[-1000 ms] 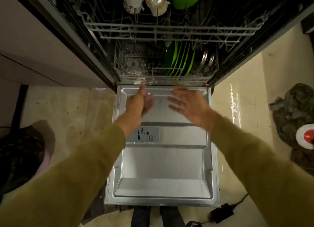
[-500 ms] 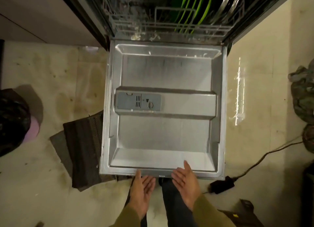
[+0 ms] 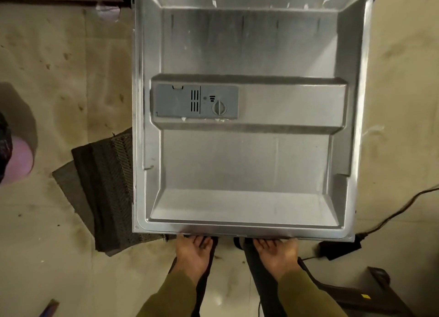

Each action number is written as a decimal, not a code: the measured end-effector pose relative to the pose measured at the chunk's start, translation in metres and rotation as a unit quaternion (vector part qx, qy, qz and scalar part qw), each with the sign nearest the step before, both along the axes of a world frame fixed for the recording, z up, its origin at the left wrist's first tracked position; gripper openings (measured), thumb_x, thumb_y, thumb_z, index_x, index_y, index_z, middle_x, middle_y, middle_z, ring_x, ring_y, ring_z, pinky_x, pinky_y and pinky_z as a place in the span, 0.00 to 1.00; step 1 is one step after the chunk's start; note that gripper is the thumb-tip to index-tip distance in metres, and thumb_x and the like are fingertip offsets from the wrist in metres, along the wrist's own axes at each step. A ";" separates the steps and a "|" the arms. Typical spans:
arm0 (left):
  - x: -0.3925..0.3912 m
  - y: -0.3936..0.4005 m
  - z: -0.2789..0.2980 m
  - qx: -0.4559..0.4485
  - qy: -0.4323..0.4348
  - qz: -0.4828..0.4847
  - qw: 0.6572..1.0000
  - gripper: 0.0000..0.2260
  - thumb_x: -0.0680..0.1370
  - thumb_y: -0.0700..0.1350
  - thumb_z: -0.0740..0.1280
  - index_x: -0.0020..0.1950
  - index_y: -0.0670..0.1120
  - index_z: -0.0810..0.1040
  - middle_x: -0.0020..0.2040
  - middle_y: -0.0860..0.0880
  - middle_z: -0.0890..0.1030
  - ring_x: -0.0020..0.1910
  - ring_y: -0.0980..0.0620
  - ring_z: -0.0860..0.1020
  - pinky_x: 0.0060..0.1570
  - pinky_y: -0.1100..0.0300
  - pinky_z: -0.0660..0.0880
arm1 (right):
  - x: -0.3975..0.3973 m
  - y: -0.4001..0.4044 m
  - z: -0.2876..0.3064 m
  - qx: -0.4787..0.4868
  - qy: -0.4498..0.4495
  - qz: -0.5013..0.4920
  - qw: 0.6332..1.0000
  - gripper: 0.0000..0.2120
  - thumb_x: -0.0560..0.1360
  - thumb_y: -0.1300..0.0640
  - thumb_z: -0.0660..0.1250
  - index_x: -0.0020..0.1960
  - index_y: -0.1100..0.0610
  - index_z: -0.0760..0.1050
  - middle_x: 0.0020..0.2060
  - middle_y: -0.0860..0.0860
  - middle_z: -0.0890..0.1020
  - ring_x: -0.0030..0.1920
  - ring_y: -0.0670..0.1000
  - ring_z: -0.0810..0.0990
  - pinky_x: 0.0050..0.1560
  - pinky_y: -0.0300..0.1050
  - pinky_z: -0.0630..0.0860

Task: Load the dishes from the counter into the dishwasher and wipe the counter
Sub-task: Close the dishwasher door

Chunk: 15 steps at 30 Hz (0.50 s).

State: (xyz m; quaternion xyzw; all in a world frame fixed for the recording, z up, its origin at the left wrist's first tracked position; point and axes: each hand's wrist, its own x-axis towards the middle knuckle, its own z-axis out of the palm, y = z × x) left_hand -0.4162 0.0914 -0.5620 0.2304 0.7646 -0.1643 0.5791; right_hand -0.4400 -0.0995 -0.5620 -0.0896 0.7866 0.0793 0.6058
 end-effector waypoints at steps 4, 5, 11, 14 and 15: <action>-0.003 0.001 -0.025 0.002 -0.011 0.047 0.999 0.22 0.83 0.50 0.55 0.72 0.40 0.69 0.67 0.38 0.75 0.67 0.38 0.73 0.71 0.41 0.67 | 0.004 0.004 -0.015 -0.022 -0.015 -0.059 0.998 0.24 0.81 0.42 0.57 0.67 0.58 0.71 0.59 0.62 0.78 0.60 0.63 0.76 0.67 0.65 0.69; -0.005 0.001 -0.030 0.000 -0.015 0.063 0.998 0.21 0.82 0.51 0.56 0.71 0.41 0.71 0.66 0.39 0.76 0.65 0.38 0.74 0.69 0.40 0.69 | 0.004 0.008 -0.016 -0.034 -0.017 -0.073 0.997 0.24 0.80 0.40 0.57 0.65 0.57 0.73 0.58 0.61 0.78 0.60 0.63 0.76 0.66 0.66 0.69; -0.001 0.004 -0.027 0.015 -0.027 0.125 0.992 0.27 0.76 0.60 0.62 0.69 0.43 0.73 0.65 0.40 0.76 0.63 0.39 0.75 0.64 0.42 0.73 | 0.000 0.017 -0.015 -0.060 -0.018 -0.115 0.991 0.33 0.76 0.31 0.57 0.66 0.56 0.74 0.60 0.60 0.79 0.61 0.63 0.77 0.66 0.67 0.69; -0.003 0.008 -0.005 0.060 -0.033 0.109 0.992 0.32 0.75 0.65 0.62 0.69 0.42 0.74 0.65 0.41 0.77 0.63 0.40 0.76 0.66 0.44 0.73 | -0.009 0.018 0.002 -0.068 -0.011 -0.106 0.992 0.35 0.75 0.30 0.58 0.67 0.57 0.73 0.61 0.60 0.79 0.62 0.63 0.76 0.67 0.68 0.68; -0.006 0.010 0.003 0.066 -0.027 0.111 0.991 0.34 0.75 0.66 0.62 0.69 0.42 0.73 0.64 0.41 0.77 0.62 0.40 0.76 0.66 0.44 0.73 | -0.010 0.018 0.014 -0.068 -0.022 -0.098 0.993 0.35 0.75 0.30 0.58 0.67 0.57 0.73 0.62 0.60 0.79 0.62 0.63 0.76 0.67 0.67 0.67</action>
